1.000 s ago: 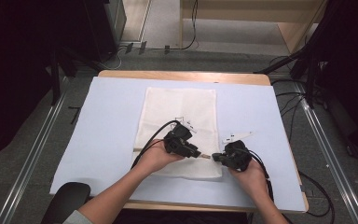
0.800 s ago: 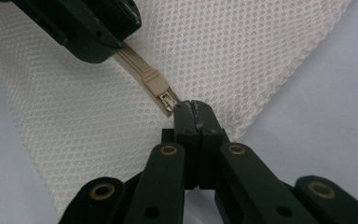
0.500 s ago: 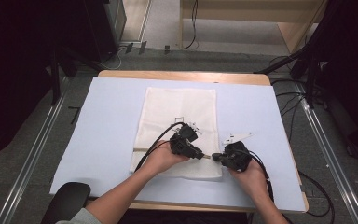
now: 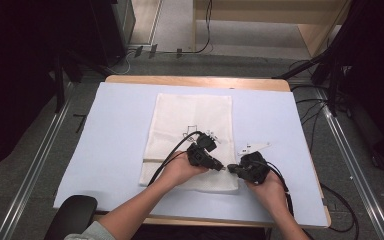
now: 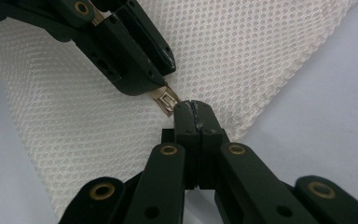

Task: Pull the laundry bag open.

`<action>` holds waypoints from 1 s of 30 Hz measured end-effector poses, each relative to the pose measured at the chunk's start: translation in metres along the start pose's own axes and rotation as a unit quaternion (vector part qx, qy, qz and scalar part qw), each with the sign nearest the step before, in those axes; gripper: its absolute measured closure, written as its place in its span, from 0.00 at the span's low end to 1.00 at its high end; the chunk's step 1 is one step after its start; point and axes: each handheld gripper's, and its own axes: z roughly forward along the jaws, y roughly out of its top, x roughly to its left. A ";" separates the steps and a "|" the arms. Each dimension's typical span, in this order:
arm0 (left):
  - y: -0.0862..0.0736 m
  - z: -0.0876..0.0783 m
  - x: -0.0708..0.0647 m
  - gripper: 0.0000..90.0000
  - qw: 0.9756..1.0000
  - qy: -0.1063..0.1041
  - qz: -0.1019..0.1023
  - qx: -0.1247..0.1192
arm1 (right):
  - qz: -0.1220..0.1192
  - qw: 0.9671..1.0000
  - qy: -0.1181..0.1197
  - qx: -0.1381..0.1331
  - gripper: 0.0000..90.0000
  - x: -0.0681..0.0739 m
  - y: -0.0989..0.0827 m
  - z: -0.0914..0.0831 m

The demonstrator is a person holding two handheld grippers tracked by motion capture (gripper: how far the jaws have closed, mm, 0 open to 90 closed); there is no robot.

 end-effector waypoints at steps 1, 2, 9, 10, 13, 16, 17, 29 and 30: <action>0.000 0.000 0.000 0.90 1.000 -0.002 -0.001 -0.001 | -0.001 1.000 0.000 0.000 1.00 0.000 0.000 0.000; 0.000 0.001 -0.001 0.90 1.000 -0.002 -0.006 -0.002 | -0.001 1.000 0.000 0.000 1.00 0.000 0.000 0.000; 0.000 0.003 -0.003 0.93 1.000 -0.001 -0.011 -0.002 | -0.003 1.000 -0.001 0.000 1.00 0.000 0.000 0.000; 0.001 0.003 -0.003 0.93 1.000 -0.001 -0.012 0.000 | -0.003 1.000 -0.001 0.000 1.00 0.000 0.000 0.000; 0.001 0.006 -0.005 0.93 1.000 0.003 -0.013 0.000 | 0.000 1.000 -0.001 -0.001 1.00 0.000 0.000 0.000; 0.001 0.007 -0.005 0.93 1.000 0.004 -0.013 -0.001 | -0.002 1.000 -0.001 -0.001 1.00 0.000 0.000 0.000; 0.001 0.007 -0.005 0.94 1.000 0.003 -0.012 -0.001 | -0.001 1.000 -0.001 -0.001 1.00 0.000 0.000 0.000; -0.004 0.009 -0.007 0.95 1.000 0.009 -0.006 -0.014 | 0.003 1.000 -0.001 -0.001 1.00 0.000 0.000 0.000; -0.004 0.009 -0.007 0.95 1.000 0.008 -0.006 -0.015 | 0.005 1.000 -0.003 -0.001 1.00 0.000 0.000 0.000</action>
